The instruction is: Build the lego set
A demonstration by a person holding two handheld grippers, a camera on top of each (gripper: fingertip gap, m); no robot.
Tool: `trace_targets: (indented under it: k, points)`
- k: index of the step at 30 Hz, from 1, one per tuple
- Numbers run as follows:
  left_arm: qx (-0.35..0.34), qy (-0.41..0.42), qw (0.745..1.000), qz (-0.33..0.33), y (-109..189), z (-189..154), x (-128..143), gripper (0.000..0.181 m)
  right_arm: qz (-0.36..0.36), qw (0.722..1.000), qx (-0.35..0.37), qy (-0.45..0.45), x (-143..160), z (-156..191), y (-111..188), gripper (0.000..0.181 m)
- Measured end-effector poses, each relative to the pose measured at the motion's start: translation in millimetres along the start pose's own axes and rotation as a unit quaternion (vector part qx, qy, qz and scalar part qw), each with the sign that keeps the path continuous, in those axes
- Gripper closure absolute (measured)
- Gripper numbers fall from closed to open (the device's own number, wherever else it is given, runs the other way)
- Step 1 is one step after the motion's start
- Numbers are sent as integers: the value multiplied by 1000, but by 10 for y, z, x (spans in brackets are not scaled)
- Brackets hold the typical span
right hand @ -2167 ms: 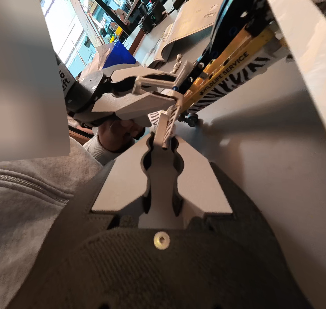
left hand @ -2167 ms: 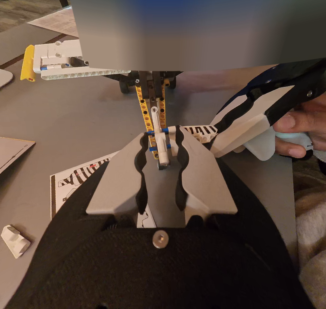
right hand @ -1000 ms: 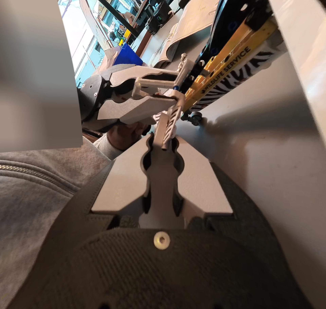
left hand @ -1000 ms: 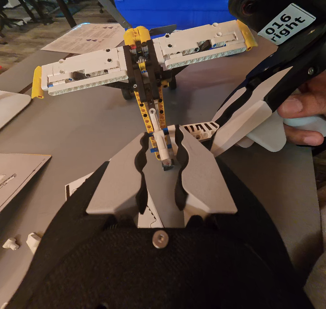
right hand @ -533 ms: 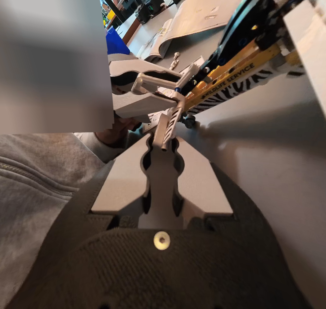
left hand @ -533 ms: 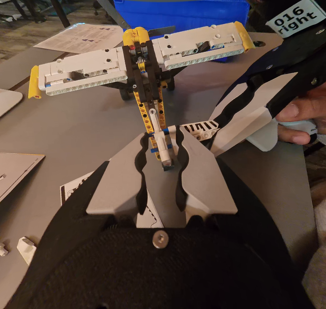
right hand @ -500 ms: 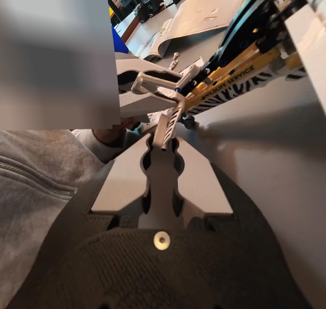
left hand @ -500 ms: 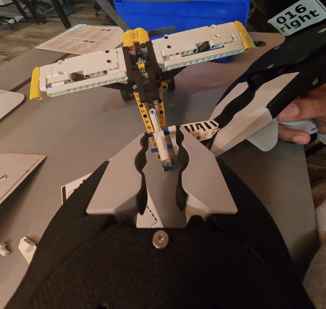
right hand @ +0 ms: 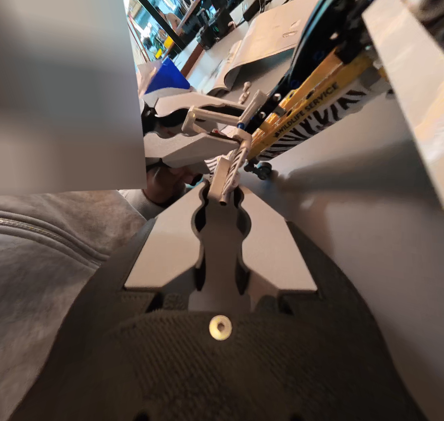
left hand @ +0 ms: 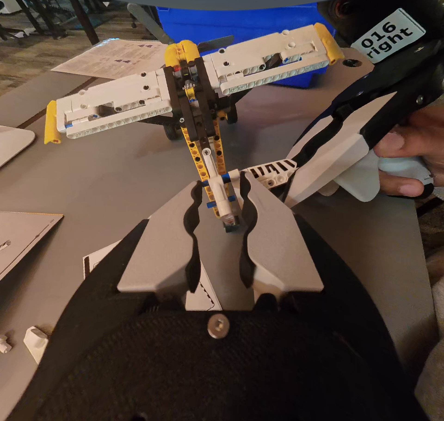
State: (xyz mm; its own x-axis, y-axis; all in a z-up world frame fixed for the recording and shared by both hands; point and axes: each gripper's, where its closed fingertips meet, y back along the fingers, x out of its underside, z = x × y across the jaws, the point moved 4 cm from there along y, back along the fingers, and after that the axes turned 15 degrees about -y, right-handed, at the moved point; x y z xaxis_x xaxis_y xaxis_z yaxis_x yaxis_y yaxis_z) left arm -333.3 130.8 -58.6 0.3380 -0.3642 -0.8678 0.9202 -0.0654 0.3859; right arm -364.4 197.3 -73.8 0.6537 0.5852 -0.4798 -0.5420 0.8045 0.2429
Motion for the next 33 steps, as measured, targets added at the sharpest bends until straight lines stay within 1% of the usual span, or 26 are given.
trace_targets:
  k: [7, 16, 21, 23, 26, 30, 31, 33]
  points:
    - [1, 5, 1000, 1, -9, 5, 10, 148, 5, 1000, -2, -7, 5, -11, -12, 162]
    - [10, 33, 999, 2, -30, 15, 22, 147, 21, 1000, 6, -20, 26, -46, -50, 162]
    - [8, 55, 998, 12, 12, 47, 78, 130, 15, 999, 6, -30, 7, -65, -40, 163]
    - [23, 73, 997, 9, 39, 46, 100, 127, 13, 999, 6, -32, 3, -68, -37, 163]
    - [66, 109, 992, 15, 44, 28, 152, 126, 14, 999, 9, -31, 4, -70, -43, 163]
    - [130, 153, 979, 23, -4, -29, 194, 131, 13, 999, 15, -31, 4, -80, -47, 163]
    - [140, 159, 977, 28, -19, -41, 204, 134, 11, 999, 19, -31, 0, -85, -47, 161]
    - [145, 160, 976, 35, -36, -57, 214, 138, 4, 999, 22, -30, -11, -86, -37, 148]
